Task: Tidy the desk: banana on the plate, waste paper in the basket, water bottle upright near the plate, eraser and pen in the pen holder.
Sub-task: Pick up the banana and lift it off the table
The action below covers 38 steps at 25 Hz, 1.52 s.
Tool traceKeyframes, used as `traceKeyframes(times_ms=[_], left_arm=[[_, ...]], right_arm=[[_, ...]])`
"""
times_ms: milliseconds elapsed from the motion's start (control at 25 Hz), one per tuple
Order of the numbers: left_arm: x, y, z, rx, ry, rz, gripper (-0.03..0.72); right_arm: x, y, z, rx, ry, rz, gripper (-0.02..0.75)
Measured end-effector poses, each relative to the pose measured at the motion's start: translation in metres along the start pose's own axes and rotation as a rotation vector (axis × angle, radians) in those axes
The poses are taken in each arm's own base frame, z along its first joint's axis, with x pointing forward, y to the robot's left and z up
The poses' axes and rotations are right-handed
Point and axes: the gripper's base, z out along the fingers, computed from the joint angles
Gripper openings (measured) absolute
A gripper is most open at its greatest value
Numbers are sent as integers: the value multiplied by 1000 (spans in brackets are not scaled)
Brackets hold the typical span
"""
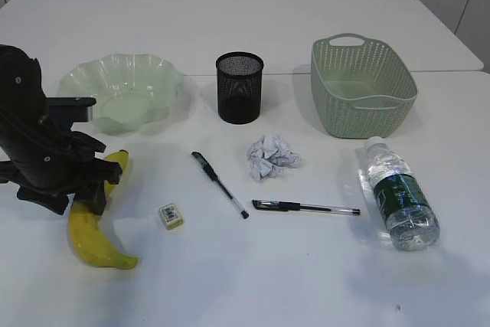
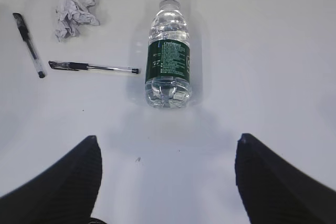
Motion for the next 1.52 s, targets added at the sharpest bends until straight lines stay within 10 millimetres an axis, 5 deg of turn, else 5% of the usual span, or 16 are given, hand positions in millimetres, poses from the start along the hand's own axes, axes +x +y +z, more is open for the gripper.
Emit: traceKeyframes(times_ms=[320,840,1200,1520], left_arm=[[0,-1,0,6,0,-6,281],[-1,-1,-1,8,-7,-6,229],[-17,-7,-58,29,-71,45,227],[-52,-18,-106,63,-196,60,226]], right_arm=[[0,0,0,0,0,0,586],[0,0,0,0,0,0,586],[0,0,0,0,0,0,586],[0,0,0,0,0,0,586]])
